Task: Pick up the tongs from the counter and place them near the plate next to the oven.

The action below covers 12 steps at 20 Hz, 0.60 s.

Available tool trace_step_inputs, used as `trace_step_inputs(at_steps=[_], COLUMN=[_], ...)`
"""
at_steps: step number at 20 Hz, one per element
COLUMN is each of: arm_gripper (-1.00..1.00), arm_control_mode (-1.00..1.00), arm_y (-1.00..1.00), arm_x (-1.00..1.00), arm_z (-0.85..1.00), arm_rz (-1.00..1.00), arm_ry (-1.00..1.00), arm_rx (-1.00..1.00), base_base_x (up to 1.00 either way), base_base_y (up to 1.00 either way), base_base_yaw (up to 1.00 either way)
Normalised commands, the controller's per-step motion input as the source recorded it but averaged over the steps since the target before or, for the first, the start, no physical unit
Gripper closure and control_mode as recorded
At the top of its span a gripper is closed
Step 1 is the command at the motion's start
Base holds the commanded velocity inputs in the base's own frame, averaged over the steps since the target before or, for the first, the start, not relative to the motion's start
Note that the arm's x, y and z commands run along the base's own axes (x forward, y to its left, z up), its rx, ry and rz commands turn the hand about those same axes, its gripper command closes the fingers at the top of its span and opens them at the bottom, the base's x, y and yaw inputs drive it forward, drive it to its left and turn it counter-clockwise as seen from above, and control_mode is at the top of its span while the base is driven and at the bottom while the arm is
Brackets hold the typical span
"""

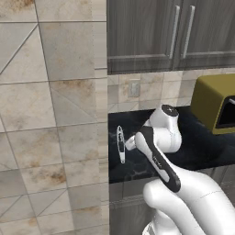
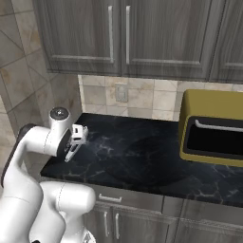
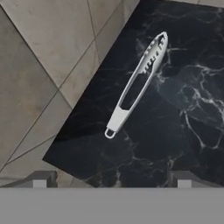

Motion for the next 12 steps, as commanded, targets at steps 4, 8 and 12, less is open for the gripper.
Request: trace_step_inputs(at_steps=[4, 8, 12], arm_gripper=[-1.0, -1.0, -1.0], arm_control_mode=[-1.0, -1.0, -1.0], arm_y=[0.11, 0.18, 0.17], arm_x=[0.2, 0.32, 0.33], arm_z=[-0.43, -0.39, -0.29], arm_rz=[0.0, 0.0, 0.0], arm_ry=[0.07, 0.11, 0.11], arm_rx=[0.0, 0.0, 0.0], base_base_x=[0.0, 0.0, 0.0], base_base_y=[0.0, 0.0, 0.0], base_base_yaw=[0.0, 0.0, 0.0])
